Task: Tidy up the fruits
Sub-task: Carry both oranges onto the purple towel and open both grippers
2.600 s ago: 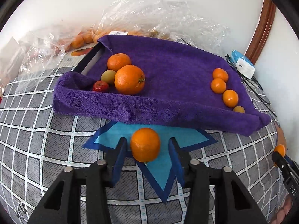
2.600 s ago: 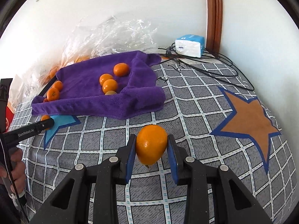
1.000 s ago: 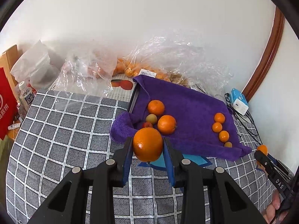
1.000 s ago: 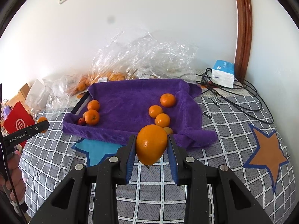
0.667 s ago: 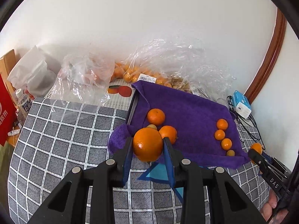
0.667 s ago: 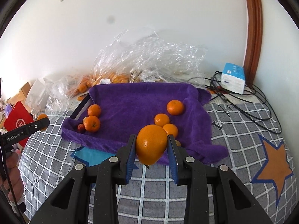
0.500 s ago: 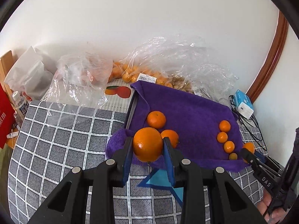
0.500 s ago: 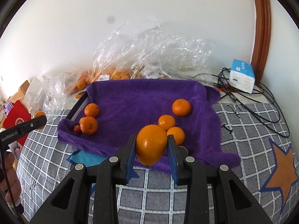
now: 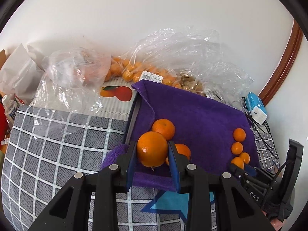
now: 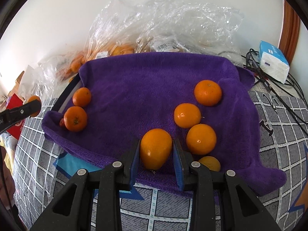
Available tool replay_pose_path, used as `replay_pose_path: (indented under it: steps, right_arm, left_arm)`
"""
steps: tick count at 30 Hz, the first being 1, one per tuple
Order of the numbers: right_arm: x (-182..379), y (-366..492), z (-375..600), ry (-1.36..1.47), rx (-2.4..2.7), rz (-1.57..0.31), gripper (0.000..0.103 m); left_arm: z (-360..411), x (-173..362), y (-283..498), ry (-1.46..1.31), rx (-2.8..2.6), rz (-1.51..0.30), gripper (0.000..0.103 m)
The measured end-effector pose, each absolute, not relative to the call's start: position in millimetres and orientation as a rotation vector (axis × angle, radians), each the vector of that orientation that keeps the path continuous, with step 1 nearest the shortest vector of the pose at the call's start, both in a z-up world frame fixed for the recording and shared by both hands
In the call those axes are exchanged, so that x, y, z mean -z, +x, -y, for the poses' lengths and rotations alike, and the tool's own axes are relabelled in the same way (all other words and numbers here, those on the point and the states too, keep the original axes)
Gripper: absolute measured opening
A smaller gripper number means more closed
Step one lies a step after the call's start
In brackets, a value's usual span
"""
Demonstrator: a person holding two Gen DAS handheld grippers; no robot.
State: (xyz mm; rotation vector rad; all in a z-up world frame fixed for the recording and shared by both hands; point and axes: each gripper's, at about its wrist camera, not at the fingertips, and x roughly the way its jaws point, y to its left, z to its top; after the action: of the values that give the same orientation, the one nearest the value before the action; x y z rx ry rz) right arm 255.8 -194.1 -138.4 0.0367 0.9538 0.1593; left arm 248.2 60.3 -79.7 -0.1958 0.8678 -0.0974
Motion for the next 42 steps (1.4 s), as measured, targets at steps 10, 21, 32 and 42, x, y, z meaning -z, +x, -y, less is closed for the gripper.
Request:
replay_pose_path:
  steps: [10, 21, 32, 42]
  right_arm:
    - [130.3, 250.1, 196.4, 0.026, -0.198, -0.956, 0.034]
    - [94.6, 224.1, 232.6, 0.046, -0.130, -0.843, 0.040]
    - [99.9, 222.8, 269.5, 0.105, -0.032, -0.838, 0.040]
    - [102.9, 218.7, 258.5, 0.065, -0.002, -0.861, 0.040]
  left_arm:
    - [-23.7, 90.6, 280.3, -0.165, 0.161, -0.887, 0.030]
    - [20.3, 115.9, 317.3, -0.109, 0.197, -0.970, 0.030]
    - [50.8, 134.2, 325.4, 0.009, 0.152, -1.014, 0.030]
    - [35.9, 114.9, 306.2, -0.032, 0.157, -0.984, 0.038]
